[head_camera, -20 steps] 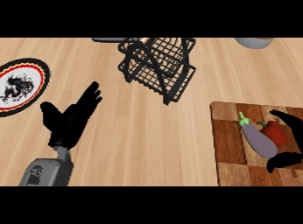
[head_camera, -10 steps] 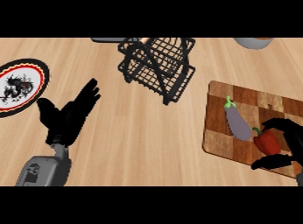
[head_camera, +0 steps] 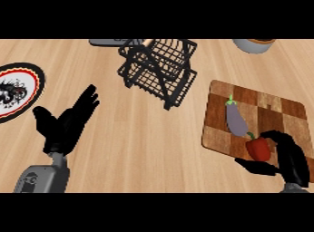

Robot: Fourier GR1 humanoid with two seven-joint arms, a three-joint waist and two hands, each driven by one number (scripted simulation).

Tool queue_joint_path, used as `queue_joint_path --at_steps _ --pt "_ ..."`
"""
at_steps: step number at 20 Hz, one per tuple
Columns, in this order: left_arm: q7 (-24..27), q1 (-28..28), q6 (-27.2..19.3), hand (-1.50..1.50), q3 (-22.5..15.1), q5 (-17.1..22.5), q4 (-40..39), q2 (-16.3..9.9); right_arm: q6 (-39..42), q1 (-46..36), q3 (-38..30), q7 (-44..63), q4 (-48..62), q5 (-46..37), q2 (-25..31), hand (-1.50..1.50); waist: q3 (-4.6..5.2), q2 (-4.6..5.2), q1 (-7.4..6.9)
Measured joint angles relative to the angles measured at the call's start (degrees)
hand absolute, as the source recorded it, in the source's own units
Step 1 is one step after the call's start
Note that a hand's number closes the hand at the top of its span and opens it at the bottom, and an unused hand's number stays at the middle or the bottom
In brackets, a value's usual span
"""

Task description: Pick the bell pepper from the cutting board and place it in the tiered basket

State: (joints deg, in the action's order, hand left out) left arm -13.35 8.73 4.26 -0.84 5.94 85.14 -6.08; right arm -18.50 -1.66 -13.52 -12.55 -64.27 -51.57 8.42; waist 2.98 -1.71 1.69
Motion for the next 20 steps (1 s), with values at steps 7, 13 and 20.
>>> queue_joint_path --at_steps 7,13,20 --pt "-0.23 -0.49 -0.34 0.00 0.15 -0.11 -0.06 0.01 -4.25 4.81 2.55 14.64 -7.65 0.99 -4.66 1.50 -0.17 -0.47 0.75" --pt "-0.24 -0.90 -0.39 0.00 -0.12 -0.40 0.03 0.03 -10.34 5.02 9.02 28.28 -16.04 0.64 -7.18 1.50 -1.52 -0.29 0.42" --pt "-0.68 -0.57 -0.46 0.00 -0.30 -0.65 -0.19 0.01 -13.68 1.15 17.88 43.69 -27.35 -8.11 -8.19 1.50 -1.83 -0.19 -0.14"
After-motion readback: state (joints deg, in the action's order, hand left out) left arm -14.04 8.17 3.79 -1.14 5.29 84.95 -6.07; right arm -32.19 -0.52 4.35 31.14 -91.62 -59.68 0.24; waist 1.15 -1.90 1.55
